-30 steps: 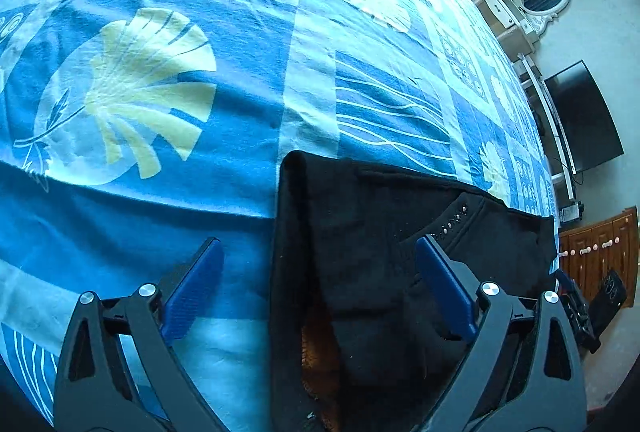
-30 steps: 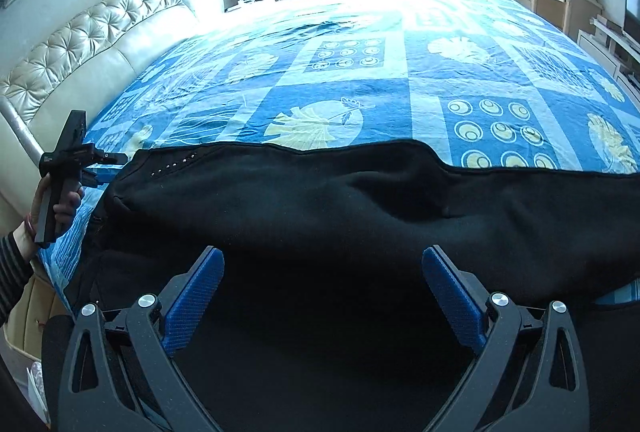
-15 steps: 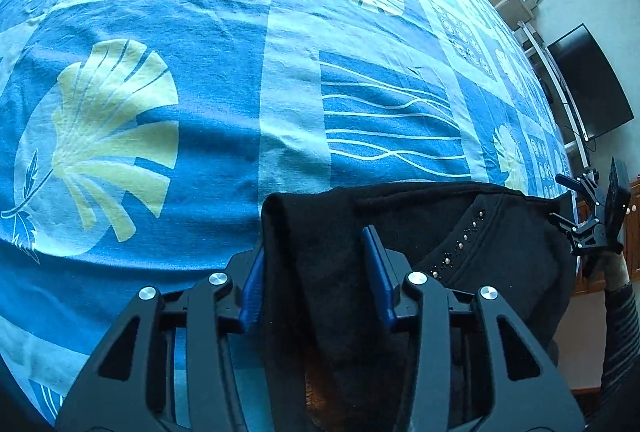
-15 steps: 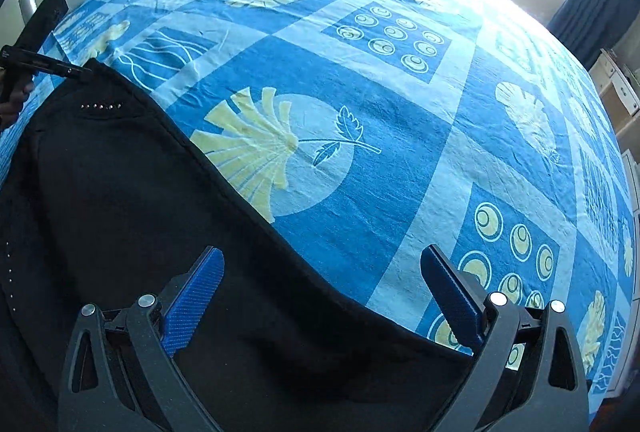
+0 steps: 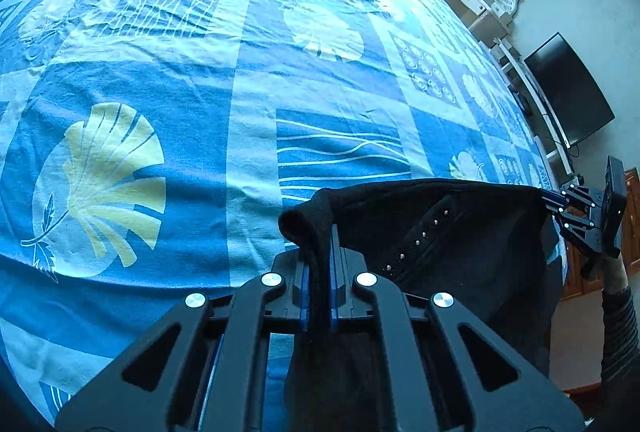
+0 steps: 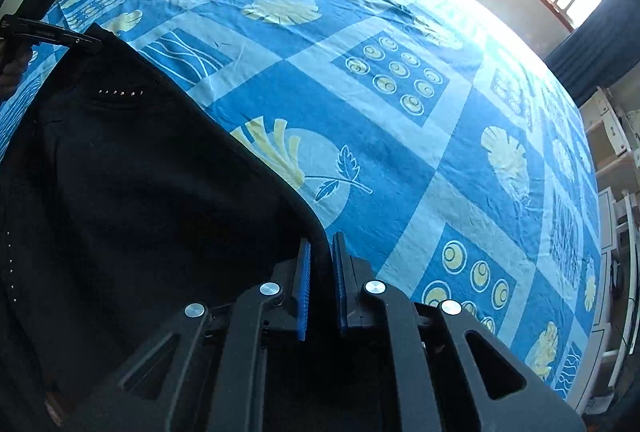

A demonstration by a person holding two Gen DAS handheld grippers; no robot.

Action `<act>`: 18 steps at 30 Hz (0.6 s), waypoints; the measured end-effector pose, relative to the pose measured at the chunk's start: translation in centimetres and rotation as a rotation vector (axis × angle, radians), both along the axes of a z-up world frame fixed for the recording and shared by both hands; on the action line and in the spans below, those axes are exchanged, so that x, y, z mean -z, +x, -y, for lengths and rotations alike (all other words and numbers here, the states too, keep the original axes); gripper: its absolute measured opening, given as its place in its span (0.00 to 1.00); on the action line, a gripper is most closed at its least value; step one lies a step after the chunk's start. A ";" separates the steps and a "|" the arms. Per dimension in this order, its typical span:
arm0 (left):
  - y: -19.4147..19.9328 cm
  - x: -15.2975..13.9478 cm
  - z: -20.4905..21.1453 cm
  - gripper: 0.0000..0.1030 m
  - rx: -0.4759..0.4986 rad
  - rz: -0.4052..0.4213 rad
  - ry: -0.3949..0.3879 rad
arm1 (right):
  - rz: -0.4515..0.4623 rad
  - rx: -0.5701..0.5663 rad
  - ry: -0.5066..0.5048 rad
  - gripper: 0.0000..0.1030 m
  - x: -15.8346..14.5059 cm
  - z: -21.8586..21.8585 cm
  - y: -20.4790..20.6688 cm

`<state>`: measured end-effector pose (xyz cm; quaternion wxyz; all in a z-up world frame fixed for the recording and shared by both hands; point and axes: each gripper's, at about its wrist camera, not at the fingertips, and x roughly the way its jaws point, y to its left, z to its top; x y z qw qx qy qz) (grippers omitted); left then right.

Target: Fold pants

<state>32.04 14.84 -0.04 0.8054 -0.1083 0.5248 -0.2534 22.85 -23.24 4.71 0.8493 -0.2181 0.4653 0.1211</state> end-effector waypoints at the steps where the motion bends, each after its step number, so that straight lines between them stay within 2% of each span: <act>1: -0.5 -0.7 -0.4 0.06 -0.004 0.015 -0.022 | 0.037 0.004 -0.008 0.10 -0.7 -0.2 -0.9; 4: -2.8 -2.6 -1.2 0.06 -0.010 0.054 -0.066 | 0.122 0.011 -0.020 0.10 -1.9 -0.7 -4.6; 8: -7.2 -4.1 -2.0 0.06 -0.002 0.088 -0.107 | 0.164 0.007 0.006 0.10 -1.5 -1.7 -10.6; 13: -13.4 -4.2 -3.8 0.06 0.000 0.089 -0.145 | 0.169 -0.010 -0.023 0.10 1.2 -3.0 -17.1; 15: -15.5 -3.5 -4.7 0.06 -0.014 0.068 -0.167 | 0.138 -0.001 -0.006 0.10 2.6 -3.1 -18.8; 18: -18.4 -1.9 -5.6 0.07 -0.024 0.041 -0.160 | 0.094 -0.004 -0.005 0.10 5.0 -3.4 -20.8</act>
